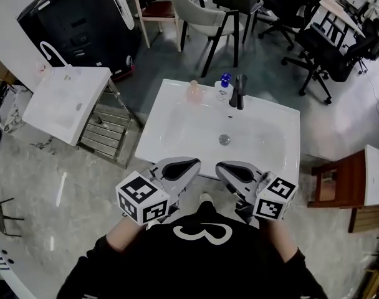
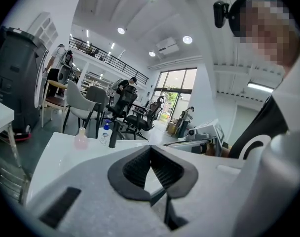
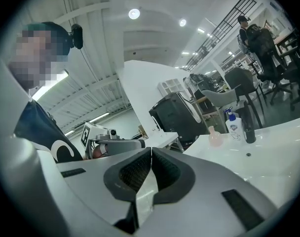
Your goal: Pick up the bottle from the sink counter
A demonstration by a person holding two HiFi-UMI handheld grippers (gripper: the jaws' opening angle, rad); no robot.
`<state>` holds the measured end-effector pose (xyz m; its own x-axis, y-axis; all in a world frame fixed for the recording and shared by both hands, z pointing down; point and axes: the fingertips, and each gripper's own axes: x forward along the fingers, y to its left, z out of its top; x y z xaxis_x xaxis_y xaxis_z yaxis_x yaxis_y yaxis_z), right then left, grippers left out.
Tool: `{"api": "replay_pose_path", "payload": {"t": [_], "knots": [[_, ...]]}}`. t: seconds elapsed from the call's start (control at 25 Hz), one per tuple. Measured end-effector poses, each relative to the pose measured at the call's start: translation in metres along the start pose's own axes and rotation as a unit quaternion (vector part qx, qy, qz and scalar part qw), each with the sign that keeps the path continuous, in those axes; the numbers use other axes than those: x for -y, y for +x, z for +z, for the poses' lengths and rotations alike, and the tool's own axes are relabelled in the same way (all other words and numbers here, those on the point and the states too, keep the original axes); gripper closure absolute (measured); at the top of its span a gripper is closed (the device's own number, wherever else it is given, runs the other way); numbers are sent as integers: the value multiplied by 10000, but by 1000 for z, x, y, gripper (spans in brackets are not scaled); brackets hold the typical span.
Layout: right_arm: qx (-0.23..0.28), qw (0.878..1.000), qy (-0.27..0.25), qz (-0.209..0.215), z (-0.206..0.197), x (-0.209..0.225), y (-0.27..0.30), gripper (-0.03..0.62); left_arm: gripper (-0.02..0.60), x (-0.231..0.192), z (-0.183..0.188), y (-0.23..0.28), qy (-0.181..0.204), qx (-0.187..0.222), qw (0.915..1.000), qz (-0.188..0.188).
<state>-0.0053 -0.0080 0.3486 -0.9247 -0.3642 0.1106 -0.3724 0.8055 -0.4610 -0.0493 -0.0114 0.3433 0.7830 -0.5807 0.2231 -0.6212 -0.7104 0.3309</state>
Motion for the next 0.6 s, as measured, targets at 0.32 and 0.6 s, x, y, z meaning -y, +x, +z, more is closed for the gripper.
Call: {"api": "replay_pose_path", "payload": {"t": [0.32, 0.6], "knots": [[-30, 9995, 67, 301, 33, 54, 13, 579, 566, -27, 31, 46, 61, 1, 9998, 166], [-121, 9985, -118, 525, 53, 91, 18, 579, 566, -50, 50, 78, 107, 122, 9990, 411]]}}
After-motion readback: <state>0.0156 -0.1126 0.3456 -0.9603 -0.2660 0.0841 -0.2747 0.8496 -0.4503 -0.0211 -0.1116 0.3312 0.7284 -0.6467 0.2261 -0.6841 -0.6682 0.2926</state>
